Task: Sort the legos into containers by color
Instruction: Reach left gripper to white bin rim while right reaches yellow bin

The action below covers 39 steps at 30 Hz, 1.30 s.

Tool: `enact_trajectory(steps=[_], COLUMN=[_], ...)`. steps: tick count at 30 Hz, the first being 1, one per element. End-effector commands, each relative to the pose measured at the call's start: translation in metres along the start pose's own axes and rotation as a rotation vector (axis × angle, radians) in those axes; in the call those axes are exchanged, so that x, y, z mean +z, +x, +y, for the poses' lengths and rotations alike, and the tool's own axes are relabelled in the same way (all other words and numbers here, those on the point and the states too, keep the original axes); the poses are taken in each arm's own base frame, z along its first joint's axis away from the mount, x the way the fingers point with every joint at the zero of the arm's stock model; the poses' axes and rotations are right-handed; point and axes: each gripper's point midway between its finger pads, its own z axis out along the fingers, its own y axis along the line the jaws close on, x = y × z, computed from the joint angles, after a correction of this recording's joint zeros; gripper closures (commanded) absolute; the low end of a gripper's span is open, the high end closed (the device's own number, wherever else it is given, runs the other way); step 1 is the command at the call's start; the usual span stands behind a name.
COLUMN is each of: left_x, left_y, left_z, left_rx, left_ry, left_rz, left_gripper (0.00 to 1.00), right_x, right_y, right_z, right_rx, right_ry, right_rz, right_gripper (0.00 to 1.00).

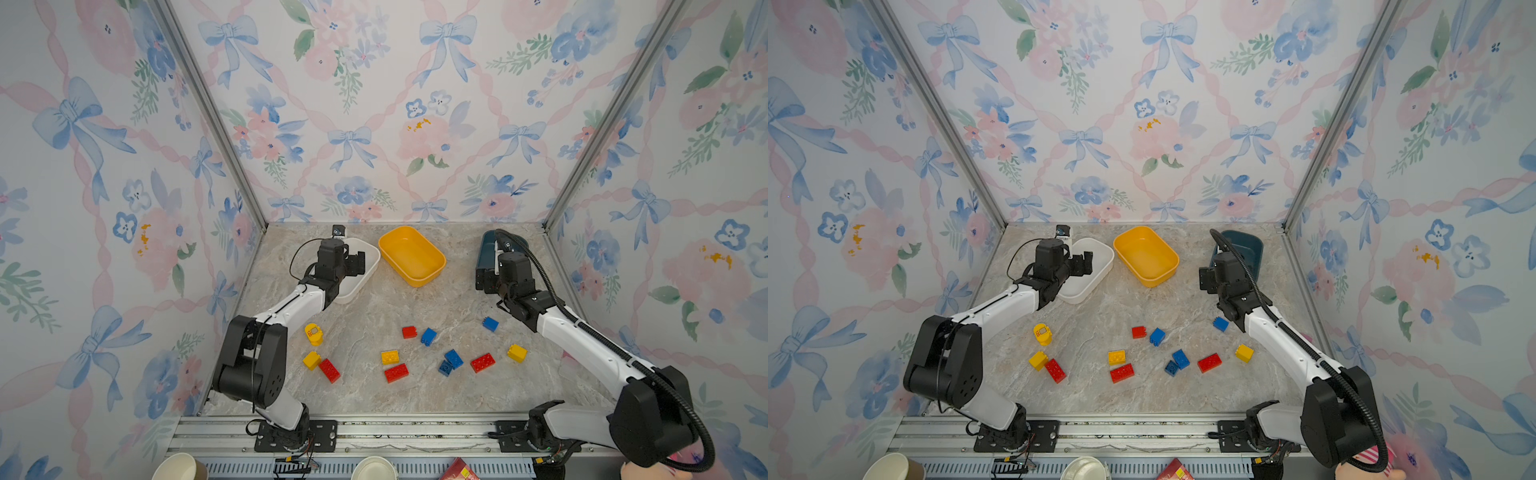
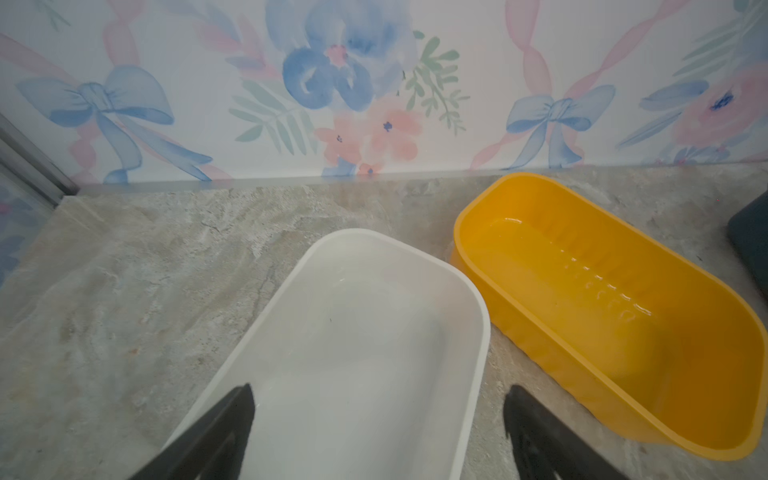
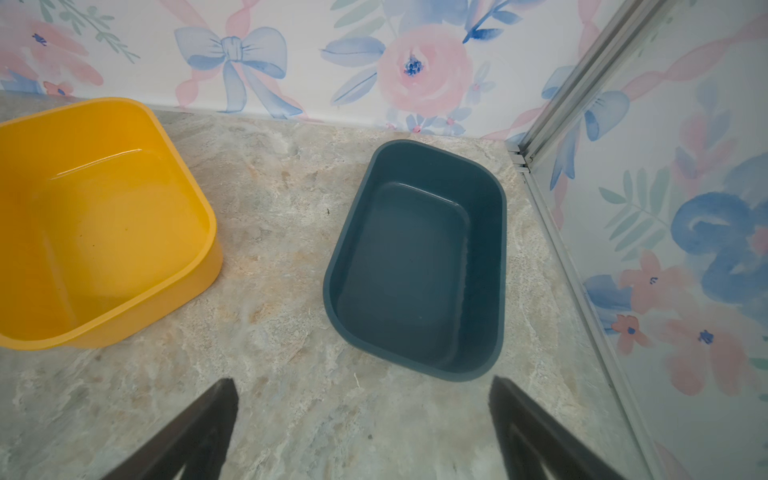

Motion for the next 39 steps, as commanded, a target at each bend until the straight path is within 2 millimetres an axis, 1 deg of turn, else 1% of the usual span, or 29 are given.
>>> enact_trajectory(steps=[1,4,11,15,23,31,39], left_x=[0.011,0.018,0.022,0.021,0.014,0.000,-0.010], left_y=[0.062,0.078,0.104,0.108,0.119,0.116,0.121], left_z=[-0.006,-0.004,-0.013,-0.018,-0.042,-0.066,-0.095], left_rx=[-0.032,-0.039,-0.068,-0.100,-0.172,-0.189,-0.183], left_ry=[0.028,0.005,0.041,0.064,0.155,0.191,0.232], left_rz=[0.304,0.383,0.482,0.498,0.549,0.545,0.558], left_gripper=[0.08,0.10,0.13,0.14,0.16,0.16,0.16], right_x=[-0.006,-0.007,-0.010,-0.010,-0.011,-0.012,-0.012], right_y=[0.014,0.014,0.014,0.012,0.009,0.013,0.017], right_z=[0.001,0.009,0.028,0.032,0.033,0.037,0.041], right_rx=[-0.033,-0.033,-0.029,-0.031,-0.024,-0.022,-0.020], right_ry=[0.015,-0.016,-0.083,-0.095,-0.098,-0.114,-0.126], right_rz=[0.090,0.102,0.113,0.113,0.109,0.118,0.126], right_gripper=[0.03,0.03,0.03,0.03,0.03,0.03,0.03])
